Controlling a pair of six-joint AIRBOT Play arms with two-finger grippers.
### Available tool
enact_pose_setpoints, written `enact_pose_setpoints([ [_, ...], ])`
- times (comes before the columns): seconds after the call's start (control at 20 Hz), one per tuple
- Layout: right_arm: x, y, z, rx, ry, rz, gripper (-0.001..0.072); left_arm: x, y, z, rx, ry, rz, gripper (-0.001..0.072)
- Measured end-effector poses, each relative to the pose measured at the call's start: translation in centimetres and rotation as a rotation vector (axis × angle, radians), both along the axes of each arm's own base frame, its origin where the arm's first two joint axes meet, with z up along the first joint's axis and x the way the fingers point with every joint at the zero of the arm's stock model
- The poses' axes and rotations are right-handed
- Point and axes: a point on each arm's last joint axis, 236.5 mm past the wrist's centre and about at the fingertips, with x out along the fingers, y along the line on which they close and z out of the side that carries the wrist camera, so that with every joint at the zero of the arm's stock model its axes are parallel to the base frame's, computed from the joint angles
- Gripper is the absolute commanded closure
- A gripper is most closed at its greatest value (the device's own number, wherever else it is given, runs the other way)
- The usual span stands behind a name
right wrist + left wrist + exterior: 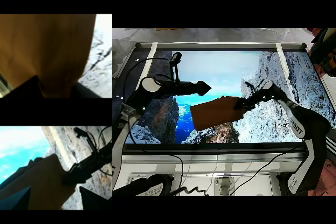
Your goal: Fold the clothes and pants, and hang the long-sleeved shirts on hangers.
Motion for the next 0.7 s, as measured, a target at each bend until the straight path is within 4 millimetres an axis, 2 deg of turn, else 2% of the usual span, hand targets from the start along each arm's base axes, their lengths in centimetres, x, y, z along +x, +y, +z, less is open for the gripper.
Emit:
enact_pose_setpoints([
  [0.05,-0.4,0.9,-0.2,-0.006,-0.015,0.032,0.0678,0.2,0.7,-0.3,0.020,-0.003,0.008,0.0010],
  [0.1,-0.6,1.7,-0.1,-0.007,-0.031,0.054,0.0696,0.4,1.6,-0.7,0.051,-0.006,0.014,0.0011],
  [0.25,-0.4,4.0,1.1,0.014,-0.088,0.095,0.0696,0.3,4.0,-1.9,0.136,0.008,0.017,0.0011],
  [0.4,0.7,4.9,4.1,0.042,-0.156,0.109,0.0698,-0.2,6.5,-1.5,0.180,0.014,0.032,0.0011],
  [0.5,2.3,4.1,7.0,0.055,-0.220,0.082,0.0698,-0.5,8.7,-0.3,0.214,-0.013,0.064,0.0011],
  [0.55,3.2,3.1,8.8,0.052,-0.252,0.051,0.0698,-0.6,9.9,0.6,0.235,-0.036,0.084,0.0011],
  [0.7,5.1,-1.8,14.3,0.013,-0.332,-0.057,0.0698,-1.5,13.8,3.7,0.317,-0.119,0.155,0.0011],
])
